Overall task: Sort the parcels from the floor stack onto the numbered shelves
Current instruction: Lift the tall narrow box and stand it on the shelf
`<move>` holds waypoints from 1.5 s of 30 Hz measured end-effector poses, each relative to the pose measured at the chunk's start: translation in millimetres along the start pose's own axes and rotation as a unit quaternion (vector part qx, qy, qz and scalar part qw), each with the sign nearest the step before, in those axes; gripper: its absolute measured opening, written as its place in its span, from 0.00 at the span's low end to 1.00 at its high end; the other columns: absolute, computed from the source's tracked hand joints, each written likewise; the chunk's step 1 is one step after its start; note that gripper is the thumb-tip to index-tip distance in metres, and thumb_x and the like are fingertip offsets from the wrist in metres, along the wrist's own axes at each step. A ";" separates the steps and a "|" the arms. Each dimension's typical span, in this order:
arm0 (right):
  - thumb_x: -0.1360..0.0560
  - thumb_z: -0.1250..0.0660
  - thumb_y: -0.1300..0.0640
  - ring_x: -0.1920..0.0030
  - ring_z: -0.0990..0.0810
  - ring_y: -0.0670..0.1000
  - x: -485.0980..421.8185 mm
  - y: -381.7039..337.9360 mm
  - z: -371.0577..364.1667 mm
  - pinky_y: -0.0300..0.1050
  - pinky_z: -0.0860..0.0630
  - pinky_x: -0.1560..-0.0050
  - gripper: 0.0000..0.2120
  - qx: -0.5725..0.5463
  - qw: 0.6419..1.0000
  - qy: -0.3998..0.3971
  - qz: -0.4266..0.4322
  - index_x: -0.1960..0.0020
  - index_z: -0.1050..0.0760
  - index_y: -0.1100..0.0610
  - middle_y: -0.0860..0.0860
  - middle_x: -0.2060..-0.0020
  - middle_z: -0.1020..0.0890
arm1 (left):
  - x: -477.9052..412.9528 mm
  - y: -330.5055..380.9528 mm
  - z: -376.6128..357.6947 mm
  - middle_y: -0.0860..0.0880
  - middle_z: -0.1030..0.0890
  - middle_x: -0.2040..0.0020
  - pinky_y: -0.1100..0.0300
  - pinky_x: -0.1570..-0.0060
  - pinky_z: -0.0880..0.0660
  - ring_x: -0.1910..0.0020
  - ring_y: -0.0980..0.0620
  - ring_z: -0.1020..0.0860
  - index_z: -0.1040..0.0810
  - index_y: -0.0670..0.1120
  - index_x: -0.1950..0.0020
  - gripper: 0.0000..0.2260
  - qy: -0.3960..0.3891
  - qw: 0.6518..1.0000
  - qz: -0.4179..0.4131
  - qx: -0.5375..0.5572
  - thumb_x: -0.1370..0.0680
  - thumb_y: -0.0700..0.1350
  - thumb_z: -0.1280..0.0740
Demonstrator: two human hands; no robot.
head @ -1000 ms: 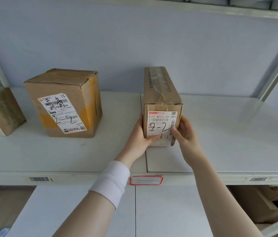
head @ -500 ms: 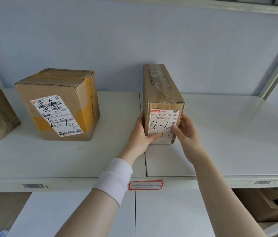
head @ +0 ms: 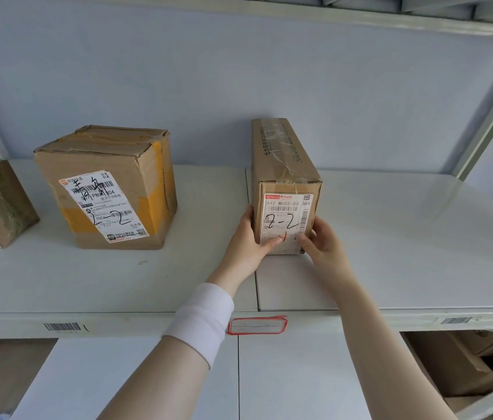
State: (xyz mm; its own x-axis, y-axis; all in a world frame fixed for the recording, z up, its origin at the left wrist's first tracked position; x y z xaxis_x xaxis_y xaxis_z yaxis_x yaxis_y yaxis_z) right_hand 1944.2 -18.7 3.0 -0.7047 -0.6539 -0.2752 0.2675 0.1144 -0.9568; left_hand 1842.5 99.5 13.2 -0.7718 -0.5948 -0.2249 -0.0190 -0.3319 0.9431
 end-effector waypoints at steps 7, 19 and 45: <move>0.23 0.38 0.69 0.43 0.22 0.48 13.2 -0.6 7.4 0.34 0.23 0.52 0.17 -0.007 0.999 0.039 -0.009 0.35 0.32 0.63 0.46 0.47 0.20 | 9.9 -0.1 -1.7 0.50 0.27 0.32 0.55 0.32 0.33 0.33 0.52 0.29 0.41 0.45 0.26 0.33 0.012 0.999 0.023 -0.019 0.27 0.40 0.29; 0.25 0.35 0.65 0.38 0.23 0.46 57.0 -8.3 20.2 0.34 0.23 0.46 0.18 -0.014 0.998 0.055 -0.023 0.36 0.29 0.57 0.43 0.46 0.20 | 51.9 1.7 -10.3 0.53 0.24 0.38 0.56 0.35 0.30 0.36 0.54 0.26 0.38 0.47 0.27 0.33 0.031 0.999 0.030 -0.002 0.28 0.41 0.28; 0.25 0.34 0.65 0.38 0.23 0.47 46.6 -7.8 30.4 0.36 0.22 0.47 0.18 -0.006 0.999 0.043 -0.027 0.36 0.29 0.58 0.46 0.45 0.20 | 46.9 6.9 -16.0 0.52 0.25 0.35 0.57 0.35 0.31 0.36 0.55 0.27 0.38 0.48 0.27 0.31 0.040 0.998 0.031 -0.021 0.27 0.40 0.28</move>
State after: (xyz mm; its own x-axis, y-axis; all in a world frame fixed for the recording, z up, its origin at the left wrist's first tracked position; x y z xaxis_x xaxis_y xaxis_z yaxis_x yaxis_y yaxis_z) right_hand 1929.2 -72.8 0.5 -0.7719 -0.5928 -0.2298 0.2195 0.0908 -0.9714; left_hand 1816.3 57.6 5.3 -0.7169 -0.6718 -0.1863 0.0552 -0.3212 0.9454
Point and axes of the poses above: each hand's wrist, its own x-axis away from the middle knuckle, its own z-axis out of the back of the hand, y = z × x, the point moved 3 cm from there along -x, towards the middle knuckle
